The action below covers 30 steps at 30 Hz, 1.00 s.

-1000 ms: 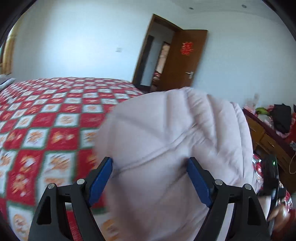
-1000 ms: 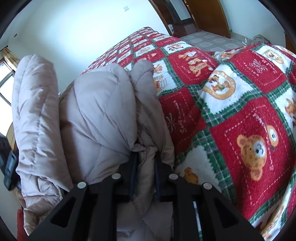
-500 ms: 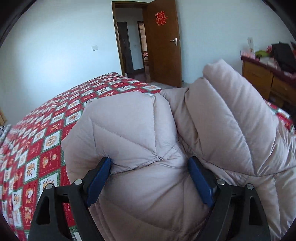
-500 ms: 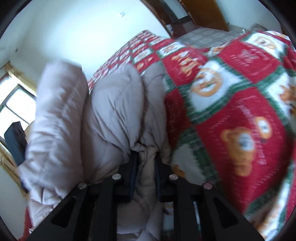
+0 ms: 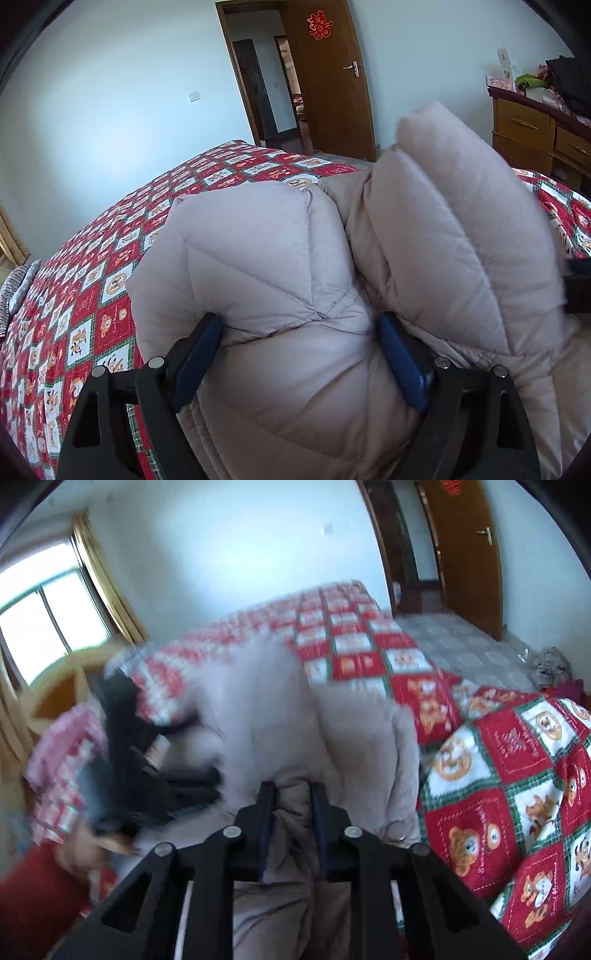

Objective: Fold large clothes

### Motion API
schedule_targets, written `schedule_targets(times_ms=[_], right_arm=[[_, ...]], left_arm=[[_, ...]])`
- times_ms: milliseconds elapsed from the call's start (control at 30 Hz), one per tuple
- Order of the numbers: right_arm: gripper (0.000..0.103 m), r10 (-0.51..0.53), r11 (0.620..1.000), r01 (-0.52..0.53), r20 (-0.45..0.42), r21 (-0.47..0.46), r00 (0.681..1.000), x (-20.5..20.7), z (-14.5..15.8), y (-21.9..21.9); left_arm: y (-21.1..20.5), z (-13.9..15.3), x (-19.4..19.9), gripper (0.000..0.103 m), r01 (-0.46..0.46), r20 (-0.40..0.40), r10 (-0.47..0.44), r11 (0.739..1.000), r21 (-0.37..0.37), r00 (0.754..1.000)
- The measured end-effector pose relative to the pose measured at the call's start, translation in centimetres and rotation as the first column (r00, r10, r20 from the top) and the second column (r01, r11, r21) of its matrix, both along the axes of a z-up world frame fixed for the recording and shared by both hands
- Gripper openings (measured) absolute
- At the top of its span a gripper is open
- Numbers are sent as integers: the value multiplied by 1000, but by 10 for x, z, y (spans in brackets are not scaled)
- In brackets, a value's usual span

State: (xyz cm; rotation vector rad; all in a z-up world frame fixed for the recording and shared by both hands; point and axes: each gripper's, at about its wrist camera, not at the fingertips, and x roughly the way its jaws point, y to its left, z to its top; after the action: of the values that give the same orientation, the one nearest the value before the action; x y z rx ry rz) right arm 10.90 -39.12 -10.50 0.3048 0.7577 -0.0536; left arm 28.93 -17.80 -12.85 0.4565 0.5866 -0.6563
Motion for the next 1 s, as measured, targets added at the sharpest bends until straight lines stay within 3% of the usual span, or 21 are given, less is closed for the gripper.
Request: schedule_targets(times_ms=[67, 133, 267, 433, 567, 667, 733, 800, 833, 900, 1000], right_arm=[[20, -51, 998, 51, -17, 31, 999, -1, -12, -11], [19, -107, 985, 112, -51, 128, 993, -2, -35, -20], [18, -152, 982, 159, -74, 100, 986, -2, -52, -11], [17, -134, 963, 154, -101, 220, 986, 13, -61, -30], [19, -114, 962, 133, -93, 238, 989, 2, -55, -31], [32, -125, 938, 142, -74, 315, 989, -10, -45, -41], [54, -134, 932, 138, -35, 335, 990, -22, -32, -48], [95, -157, 945, 135, 52, 298, 986, -32, -13, -47], [103, -176, 958, 145, 105, 247, 979, -38, 0, -47], [103, -151, 972, 122, 134, 200, 979, -32, 9, -45], [103, -64, 986, 54, 64, 155, 996, -1, 2, -37]], left_arm=[[1, 0, 0, 87, -2, -1, 2, 1000, -10, 1000], [1, 0, 0, 87, -7, -1, 7, 1000, -21, 1000], [1, 0, -3, 89, -19, 15, 19, 999, -31, 1000], [2, -4, 15, 98, -89, -46, 86, 994, -62, 995], [5, 0, 5, 99, -111, -13, 110, 992, -53, 994], [23, 11, -4, 99, -85, -49, 81, 993, -87, 995], [47, 25, -11, 99, -100, -79, 88, 982, -163, 993], [75, 39, -18, 99, -115, -75, 99, 959, -259, 992], [90, 44, -20, 99, -133, -79, 114, 943, -306, 990], [109, 46, -16, 100, -170, -124, 134, 918, -358, 983], [120, 31, -2, 100, -208, -267, 104, 893, -398, 958]])
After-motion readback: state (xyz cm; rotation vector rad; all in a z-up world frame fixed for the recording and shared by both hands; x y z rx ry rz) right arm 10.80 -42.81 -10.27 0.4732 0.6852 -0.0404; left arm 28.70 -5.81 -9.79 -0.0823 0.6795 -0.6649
